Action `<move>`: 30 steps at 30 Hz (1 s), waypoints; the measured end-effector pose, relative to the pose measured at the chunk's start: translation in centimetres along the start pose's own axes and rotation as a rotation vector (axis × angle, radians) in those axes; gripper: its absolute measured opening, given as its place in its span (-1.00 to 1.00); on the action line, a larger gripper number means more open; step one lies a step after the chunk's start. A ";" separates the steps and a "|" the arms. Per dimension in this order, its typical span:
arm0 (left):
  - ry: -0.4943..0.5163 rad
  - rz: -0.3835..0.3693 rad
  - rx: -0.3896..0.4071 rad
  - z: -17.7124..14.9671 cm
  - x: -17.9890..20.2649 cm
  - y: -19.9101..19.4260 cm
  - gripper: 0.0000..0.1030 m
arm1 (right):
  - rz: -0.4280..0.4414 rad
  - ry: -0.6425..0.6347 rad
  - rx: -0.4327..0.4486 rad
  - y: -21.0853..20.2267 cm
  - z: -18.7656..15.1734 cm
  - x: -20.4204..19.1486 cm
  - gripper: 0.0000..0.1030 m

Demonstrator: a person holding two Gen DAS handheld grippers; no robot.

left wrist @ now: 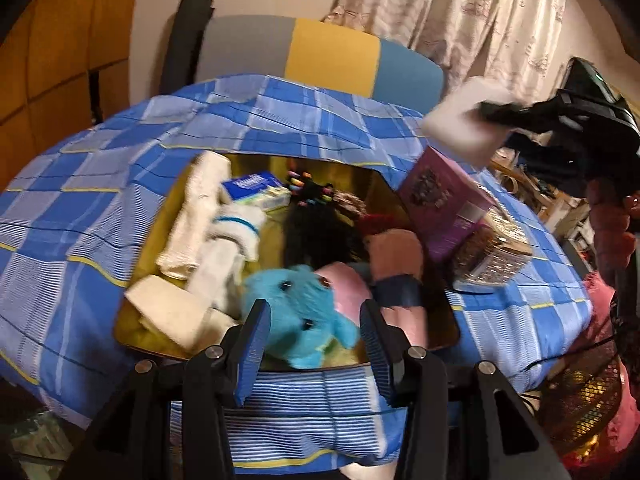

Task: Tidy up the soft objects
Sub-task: 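Carry the pink towel roll into the gold tray with the left tool, then open the left tool to release the towel roll and withdraw both tools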

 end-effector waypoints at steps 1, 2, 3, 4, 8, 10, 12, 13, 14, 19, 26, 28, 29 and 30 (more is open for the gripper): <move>0.004 0.034 -0.008 0.1 -0.3 0.1 -0.09 | -0.014 -0.013 -0.022 1.5 0.0 -0.4 -0.62; 0.006 0.052 -0.013 0.1 -0.5 0.1 -0.09 | -0.032 -0.023 -0.059 3.5 -0.2 -0.7 -0.62; 0.006 0.071 -0.017 0.1 -0.8 0.2 -0.09 | -0.043 -0.024 -0.081 4.6 -0.4 -0.6 -0.62; 0.004 0.087 -0.020 0.2 -1.0 0.1 -0.09 | -0.060 -0.021 -0.109 6.2 -0.6 -0.4 -0.62; -0.009 0.129 -0.021 0.3 -1.7 -0.1 -0.09 | -0.109 -0.025 -0.221 11.3 -0.9 0.2 -0.62; -0.026 0.157 -0.023 0.5 -2.2 -0.2 -0.09 | -0.144 -0.052 -0.298 13.8 -1.2 0.4 -0.62; -0.045 0.176 -0.026 0.6 -2.7 -0.2 -0.09 | -0.183 -0.055 -0.378 16.4 -1.6 1.1 -0.61; -0.056 0.181 -0.027 0.7 -3.0 -0.3 -0.09 | -0.192 -0.057 -0.426 17.7 -1.9 1.5 -0.61; -0.062 0.182 -0.024 0.7 -3.2 -0.4 -0.09 | -0.205 -0.055 -0.436 18.4 -1.9 1.8 -0.59; -0.086 0.195 -0.003 1.0 -3.9 -1.1 -0.09 | -0.272 -0.105 -0.477 20.9 -1.8 2.5 -0.40; -0.123 0.226 -0.012 1.0 -4.4 -1.1 -0.09 | -0.328 -0.098 -0.309 16.6 0.6 2.0 0.09; -0.133 0.227 -0.020 1.0 -4.6 -1.0 -0.09 | -0.339 -0.106 -0.240 14.8 1.1 1.9 0.09; -0.138 0.229 -0.018 0.9 -4.7 -1.0 -0.09 | -0.342 -0.116 -0.211 14.1 1.2 1.7 0.08; -0.143 0.232 -0.016 0.9 -4.7 -1.0 -0.09 | -0.343 -0.128 -0.199 13.9 1.1 1.3 0.02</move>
Point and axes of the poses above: each gripper's, at about its wrist camera, not at the fingertips, and y roughly the way its jaws point, x to its right, z to its top, the point moved 5 cm from there along y, roughly the way its jaws point, and after that the axes turned 2 degrees about -y, right-handed, at the moved point
